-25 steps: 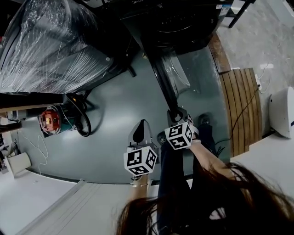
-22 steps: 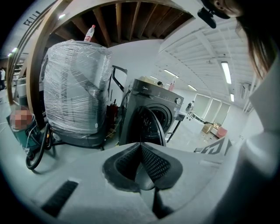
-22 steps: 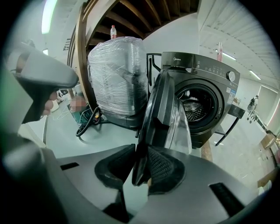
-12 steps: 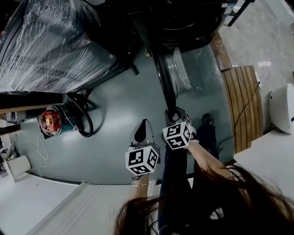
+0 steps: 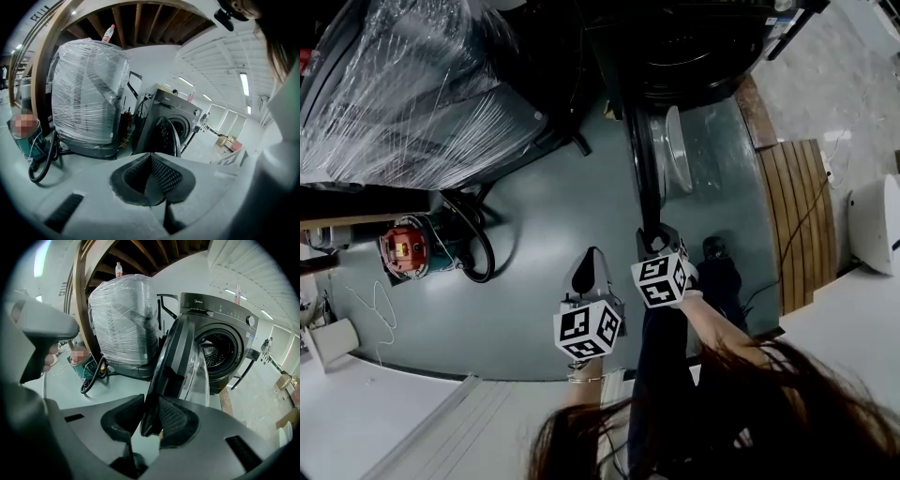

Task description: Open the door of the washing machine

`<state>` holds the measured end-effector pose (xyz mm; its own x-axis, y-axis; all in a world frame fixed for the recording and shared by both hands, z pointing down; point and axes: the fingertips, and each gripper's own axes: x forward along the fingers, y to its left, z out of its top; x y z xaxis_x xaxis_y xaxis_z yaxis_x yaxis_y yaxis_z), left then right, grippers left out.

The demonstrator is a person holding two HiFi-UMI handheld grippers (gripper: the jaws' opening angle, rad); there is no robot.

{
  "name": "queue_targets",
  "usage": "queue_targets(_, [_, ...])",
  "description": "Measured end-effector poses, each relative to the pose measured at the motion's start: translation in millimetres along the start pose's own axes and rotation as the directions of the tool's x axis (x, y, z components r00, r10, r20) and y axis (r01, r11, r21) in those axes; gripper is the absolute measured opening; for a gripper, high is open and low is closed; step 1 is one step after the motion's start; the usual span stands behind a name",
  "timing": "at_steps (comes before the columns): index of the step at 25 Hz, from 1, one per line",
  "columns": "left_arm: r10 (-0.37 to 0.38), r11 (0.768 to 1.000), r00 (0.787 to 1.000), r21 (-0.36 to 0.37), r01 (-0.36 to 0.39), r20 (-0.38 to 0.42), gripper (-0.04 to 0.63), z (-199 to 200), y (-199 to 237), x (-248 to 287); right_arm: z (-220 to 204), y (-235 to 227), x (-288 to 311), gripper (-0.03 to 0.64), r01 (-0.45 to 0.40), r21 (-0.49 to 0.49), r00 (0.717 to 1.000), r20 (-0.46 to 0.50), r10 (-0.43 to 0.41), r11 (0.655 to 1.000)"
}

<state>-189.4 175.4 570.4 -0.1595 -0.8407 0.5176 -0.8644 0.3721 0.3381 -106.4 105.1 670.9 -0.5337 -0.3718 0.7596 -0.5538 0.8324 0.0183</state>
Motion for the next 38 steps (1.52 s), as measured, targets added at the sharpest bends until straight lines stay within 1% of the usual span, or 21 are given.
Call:
queue_targets(5, [0.033,0.999,0.999,-0.023,-0.033,0.012,0.012,5,21,-5,7,14,7,0.089,-0.004,0.012,1.0,-0.007,0.004,1.0])
queue_targets(10, [0.083,0.995,0.996,-0.047,-0.082,0.025,0.012,11,37,-11,15,28,12,0.092,-0.016,0.029,1.0,-0.005,0.016,0.999])
queue_targets(14, [0.133,0.989,0.991,-0.068,-0.13,0.034,0.012,14,46,-15,20,39,18,0.098,-0.044,0.03,0.999,-0.002,0.044,0.999])
queue_targets(19, [0.212,0.972,0.976,-0.114,-0.206,0.043,0.014,18,58,-23,28,51,24,0.103,-0.075,0.03,0.997,-0.009,0.075,0.997])
queue_targets(27, [0.302,0.942,0.951,-0.174,-0.287,0.065,0.012,24,80,-37,38,66,33,0.109,-0.075,0.034,0.997,-0.005,0.075,0.997])
queue_targets(30, [0.314,0.937,0.947,-0.181,-0.298,0.067,0.012,24,88,-40,41,72,36,0.109,-0.073,0.038,0.997,-0.008,0.074,0.997])
queue_targets(32, [0.311,0.939,0.948,-0.176,-0.296,0.067,0.012,25,94,-40,43,75,38,0.109,-0.066,0.042,0.998,-0.006,0.066,0.997])
queue_targets(35, [0.289,0.948,0.955,-0.157,-0.276,0.066,0.012,29,104,-37,47,81,41,0.11,-0.054,0.04,0.999,-0.001,0.055,0.998])
queue_targets(38, [0.25,0.963,0.966,-0.122,-0.242,0.061,0.014,35,114,-30,52,87,45,0.11,-0.045,0.048,0.999,-0.003,0.045,0.998])
